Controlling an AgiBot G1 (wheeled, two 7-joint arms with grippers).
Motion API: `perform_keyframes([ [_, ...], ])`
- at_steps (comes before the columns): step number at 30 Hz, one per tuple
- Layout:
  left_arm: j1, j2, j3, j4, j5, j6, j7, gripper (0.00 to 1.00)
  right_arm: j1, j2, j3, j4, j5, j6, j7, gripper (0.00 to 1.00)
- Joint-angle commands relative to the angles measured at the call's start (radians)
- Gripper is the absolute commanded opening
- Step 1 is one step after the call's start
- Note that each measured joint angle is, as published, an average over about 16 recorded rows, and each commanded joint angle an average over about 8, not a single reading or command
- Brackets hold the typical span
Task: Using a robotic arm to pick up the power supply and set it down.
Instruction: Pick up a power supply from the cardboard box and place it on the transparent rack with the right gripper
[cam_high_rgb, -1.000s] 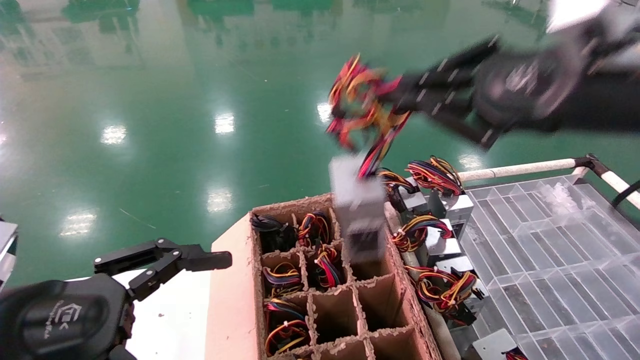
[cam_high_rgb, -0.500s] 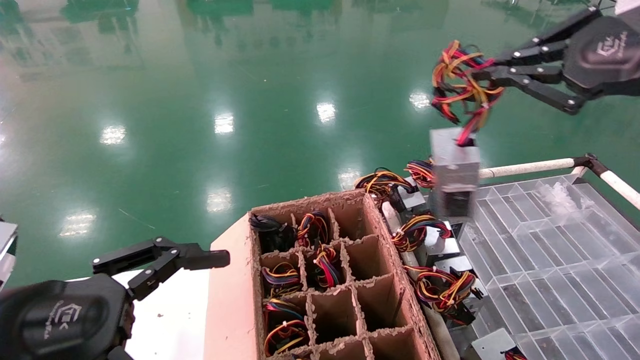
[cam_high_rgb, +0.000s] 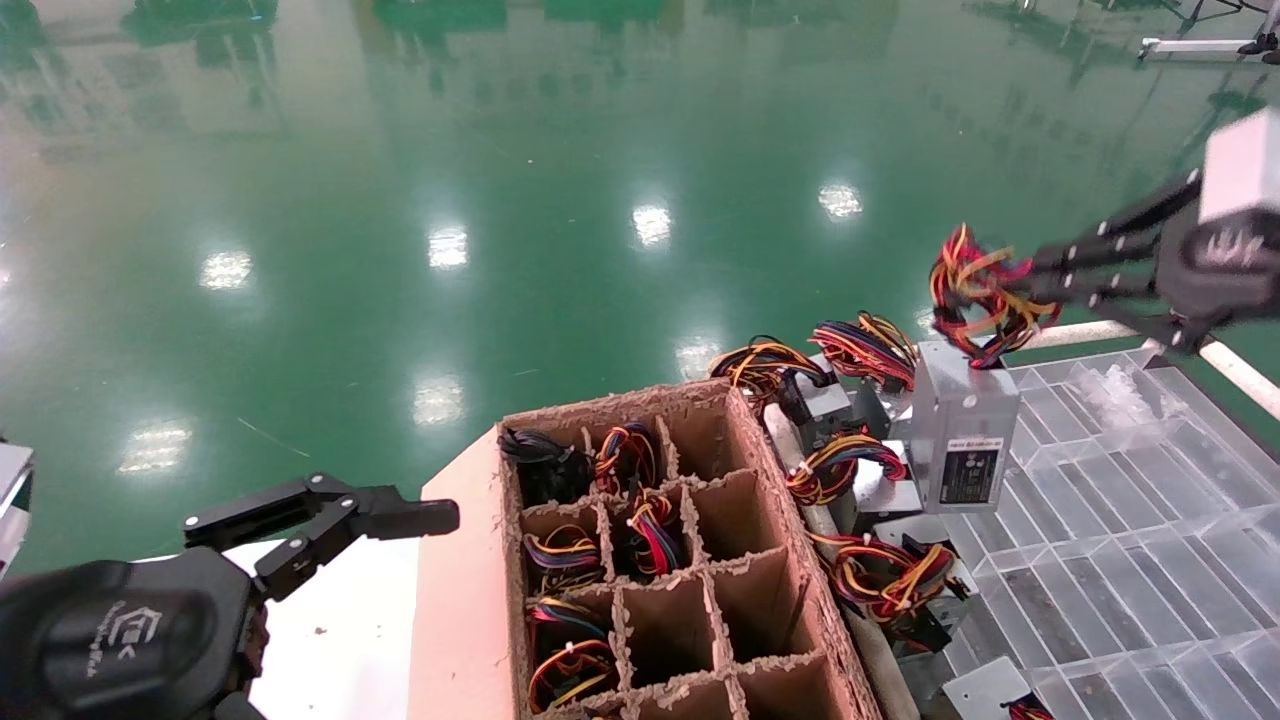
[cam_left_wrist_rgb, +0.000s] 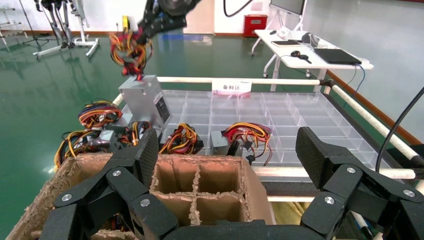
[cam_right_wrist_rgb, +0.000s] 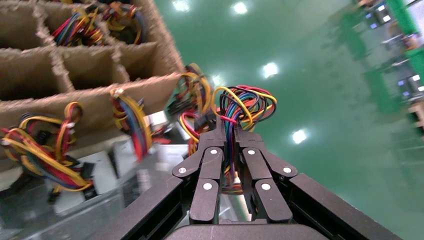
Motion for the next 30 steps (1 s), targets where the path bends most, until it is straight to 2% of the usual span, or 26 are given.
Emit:
perform_keyframes([
  [1, 0.0, 0.0, 0.0, 0.0, 0.0, 0.0, 0.0, 1.0, -0.01, -0.006, -0.008, -0.021, -0.006, 0.002, -0.019, 0.0],
  [16, 0.0, 0.0, 0.0, 0.0, 0.0, 0.0, 0.0, 1.0, 0.006, -0.022, 0.002, -0.104, 0.008, 0.092, -0.109, 0.0],
  [30, 0.0, 0.0, 0.0, 0.0, 0.0, 0.0, 0.0, 1.0, -0.033, -0.052, 0.002, -0.147, 0.007, 0.158, -0.129, 0.0],
])
